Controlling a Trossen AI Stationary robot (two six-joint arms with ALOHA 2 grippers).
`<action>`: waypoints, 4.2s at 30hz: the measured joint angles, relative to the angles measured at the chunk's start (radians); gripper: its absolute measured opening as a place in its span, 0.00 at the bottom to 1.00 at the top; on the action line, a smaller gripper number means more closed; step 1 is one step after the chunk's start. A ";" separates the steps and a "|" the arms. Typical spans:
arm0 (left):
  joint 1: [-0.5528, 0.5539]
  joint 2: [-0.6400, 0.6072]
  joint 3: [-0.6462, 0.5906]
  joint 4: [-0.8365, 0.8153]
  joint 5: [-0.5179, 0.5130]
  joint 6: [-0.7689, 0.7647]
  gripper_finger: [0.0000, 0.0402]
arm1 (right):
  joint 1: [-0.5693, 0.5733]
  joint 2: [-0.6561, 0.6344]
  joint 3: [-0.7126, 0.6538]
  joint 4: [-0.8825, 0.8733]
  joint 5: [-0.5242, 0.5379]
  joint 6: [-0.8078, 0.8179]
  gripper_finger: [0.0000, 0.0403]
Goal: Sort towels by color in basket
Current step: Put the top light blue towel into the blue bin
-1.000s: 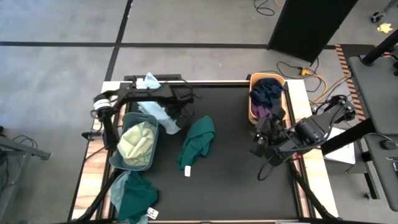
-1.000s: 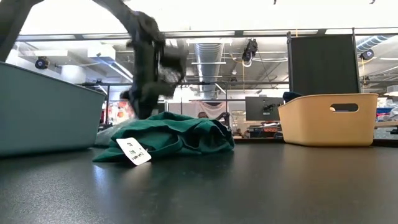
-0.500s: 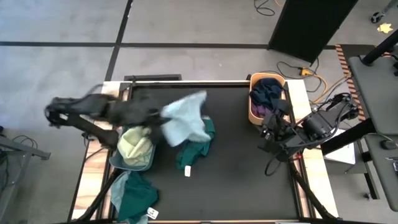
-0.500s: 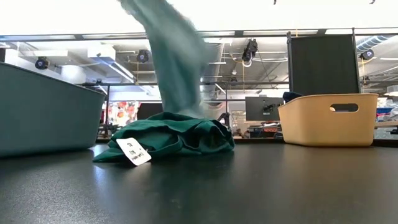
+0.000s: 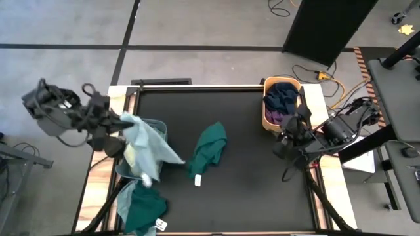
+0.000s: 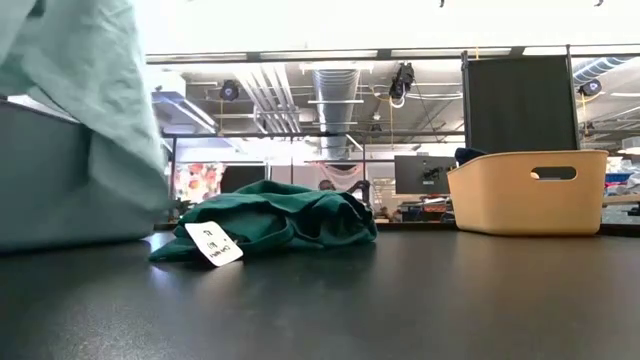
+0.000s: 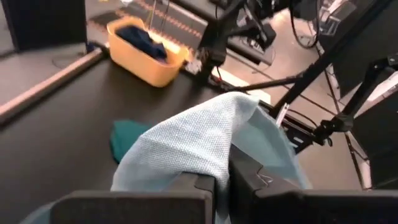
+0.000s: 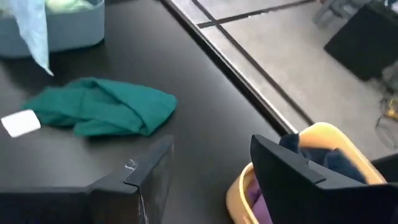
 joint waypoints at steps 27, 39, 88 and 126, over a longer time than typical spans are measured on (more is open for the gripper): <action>0.004 -0.345 0.160 -0.022 0.568 0.261 0.00 | -0.037 0.238 -0.116 0.002 -0.021 0.723 0.51; 0.003 -0.343 -0.221 0.140 0.400 0.369 0.00 | -0.056 0.287 -0.116 0.005 0.004 0.769 0.51; 0.005 -0.285 -0.749 0.001 0.697 -0.364 0.00 | -0.107 0.265 -0.116 0.091 -0.013 0.314 0.51; 0.325 0.087 -1.056 0.334 0.651 0.294 0.00 | -0.107 0.265 -0.135 0.188 -0.014 0.335 0.51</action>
